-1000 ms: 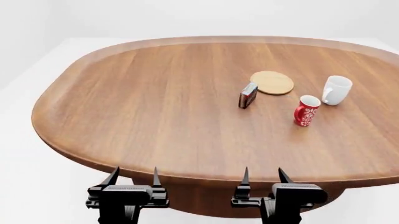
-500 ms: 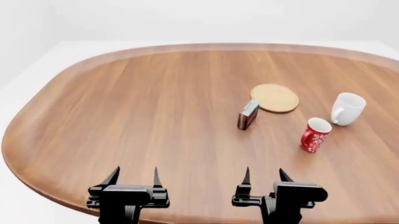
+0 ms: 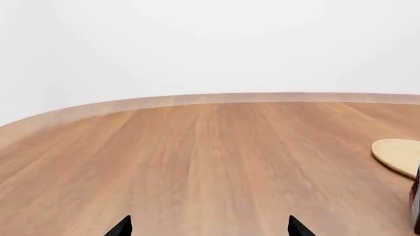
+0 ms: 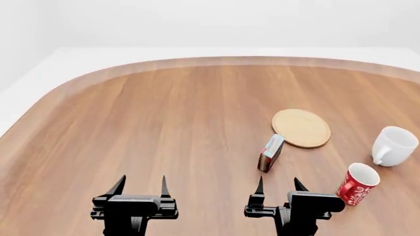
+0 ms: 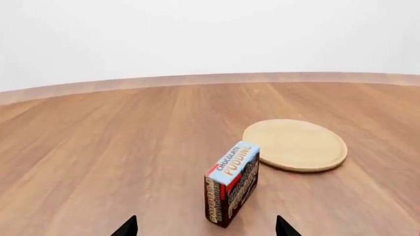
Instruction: Put the chocolate pudding to the left of the plate.
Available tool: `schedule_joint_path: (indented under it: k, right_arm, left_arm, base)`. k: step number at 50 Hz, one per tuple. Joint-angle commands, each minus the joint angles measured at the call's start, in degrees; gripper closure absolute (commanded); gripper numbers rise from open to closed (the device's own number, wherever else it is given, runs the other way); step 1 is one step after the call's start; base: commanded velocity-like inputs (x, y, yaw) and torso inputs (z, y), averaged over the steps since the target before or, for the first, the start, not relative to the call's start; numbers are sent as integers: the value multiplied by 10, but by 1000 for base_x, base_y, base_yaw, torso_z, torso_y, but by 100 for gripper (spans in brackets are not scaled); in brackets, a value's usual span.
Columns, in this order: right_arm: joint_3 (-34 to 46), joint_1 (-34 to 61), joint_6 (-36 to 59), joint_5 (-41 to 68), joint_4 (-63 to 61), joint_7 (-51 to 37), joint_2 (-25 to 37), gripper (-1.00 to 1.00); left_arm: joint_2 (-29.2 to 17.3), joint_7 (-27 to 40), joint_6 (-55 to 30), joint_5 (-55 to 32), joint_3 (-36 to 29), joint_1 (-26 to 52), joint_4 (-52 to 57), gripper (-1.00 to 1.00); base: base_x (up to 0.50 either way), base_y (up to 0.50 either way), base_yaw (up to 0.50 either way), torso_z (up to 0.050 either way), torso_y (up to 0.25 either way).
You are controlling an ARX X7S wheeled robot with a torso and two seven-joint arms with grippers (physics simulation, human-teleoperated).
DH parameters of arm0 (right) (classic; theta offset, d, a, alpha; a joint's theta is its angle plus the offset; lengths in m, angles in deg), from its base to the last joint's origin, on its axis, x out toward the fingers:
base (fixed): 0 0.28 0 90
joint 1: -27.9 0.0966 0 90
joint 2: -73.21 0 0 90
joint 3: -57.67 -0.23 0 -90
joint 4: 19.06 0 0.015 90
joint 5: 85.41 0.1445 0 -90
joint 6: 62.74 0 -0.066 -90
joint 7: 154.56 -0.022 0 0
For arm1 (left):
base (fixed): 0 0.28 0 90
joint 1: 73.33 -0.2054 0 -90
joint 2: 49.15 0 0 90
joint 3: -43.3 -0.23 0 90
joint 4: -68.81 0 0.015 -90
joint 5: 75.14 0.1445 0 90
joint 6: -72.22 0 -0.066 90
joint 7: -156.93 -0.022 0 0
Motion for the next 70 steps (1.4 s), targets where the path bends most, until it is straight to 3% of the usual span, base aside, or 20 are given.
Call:
schedule_joint_path:
  k: [1,28,45,59,70]
  right_arm:
    - [4,0,1,5,-2,-5,4,-100]
    - [13,2,-8,14,5,-13,11,-100]
    - [19,4,3,17,-1,-24,15,-100]
    - [-18,23,331,95,-193,-144,9,-100]
    - [-39,40,461,141,-252,-198,-5,-100]
  left_arm:
    - [-4,4,1,-4,-4,0,0,-100]
    - [-11,12,3,-11,-15,3,-2,-100]
    - [-16,17,4,-16,-20,3,-2,-100]
    - [-20,20,5,-21,-24,3,0,-100]
    - [-22,23,5,-24,-27,5,-2,-100]
  base:
    - [500,0,0,0,0]
    - [487,0,0,0,1]
    - [3,0,0,0,1]
    - [0,0,0,0,0]
    - [0,0,0,0,0]
